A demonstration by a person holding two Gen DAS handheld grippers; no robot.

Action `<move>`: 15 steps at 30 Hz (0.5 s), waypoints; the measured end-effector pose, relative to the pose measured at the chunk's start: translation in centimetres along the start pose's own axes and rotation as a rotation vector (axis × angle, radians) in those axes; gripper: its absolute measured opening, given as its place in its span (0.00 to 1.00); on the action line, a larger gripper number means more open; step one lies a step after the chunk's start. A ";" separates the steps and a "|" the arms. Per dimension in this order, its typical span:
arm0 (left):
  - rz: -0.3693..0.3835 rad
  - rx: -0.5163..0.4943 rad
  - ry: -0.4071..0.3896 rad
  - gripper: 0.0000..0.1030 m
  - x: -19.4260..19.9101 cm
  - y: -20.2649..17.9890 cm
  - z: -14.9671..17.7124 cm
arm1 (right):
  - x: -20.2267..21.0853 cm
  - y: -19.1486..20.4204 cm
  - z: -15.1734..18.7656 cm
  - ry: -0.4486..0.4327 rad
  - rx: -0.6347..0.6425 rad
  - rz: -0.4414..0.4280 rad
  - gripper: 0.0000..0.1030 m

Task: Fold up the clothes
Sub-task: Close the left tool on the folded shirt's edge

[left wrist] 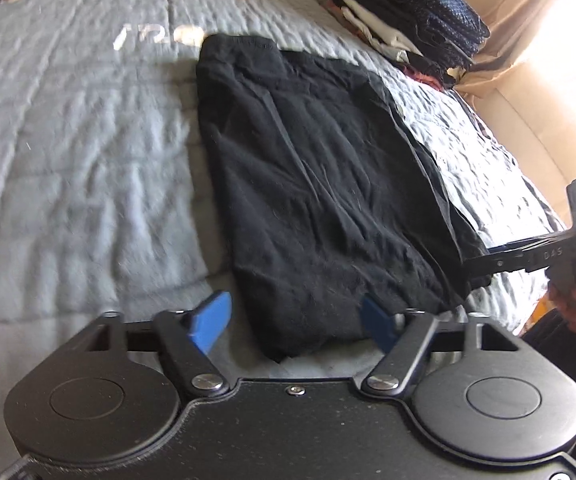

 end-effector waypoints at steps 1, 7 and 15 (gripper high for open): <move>-0.003 -0.001 0.011 0.66 -0.2 0.0 0.2 | 0.0 0.0 0.1 -0.001 0.009 0.000 0.84; 0.011 0.058 0.026 0.67 -1.0 0.8 0.8 | -0.3 -0.7 -0.4 0.004 -0.023 -0.008 0.87; 0.047 0.057 0.012 0.49 -1.6 0.5 0.4 | -1.6 -0.1 -0.4 0.009 0.021 -0.001 0.99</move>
Point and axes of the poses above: each gripper's, at about its wrist camera, not at the fingertips, and x roughly against the way its jaws point, y to its left, z to its underside, the point moved 3 cm from there along -x, roughly the way its jaws point, and after that the axes turned 14 degrees about -x, right-handed, at the moved point
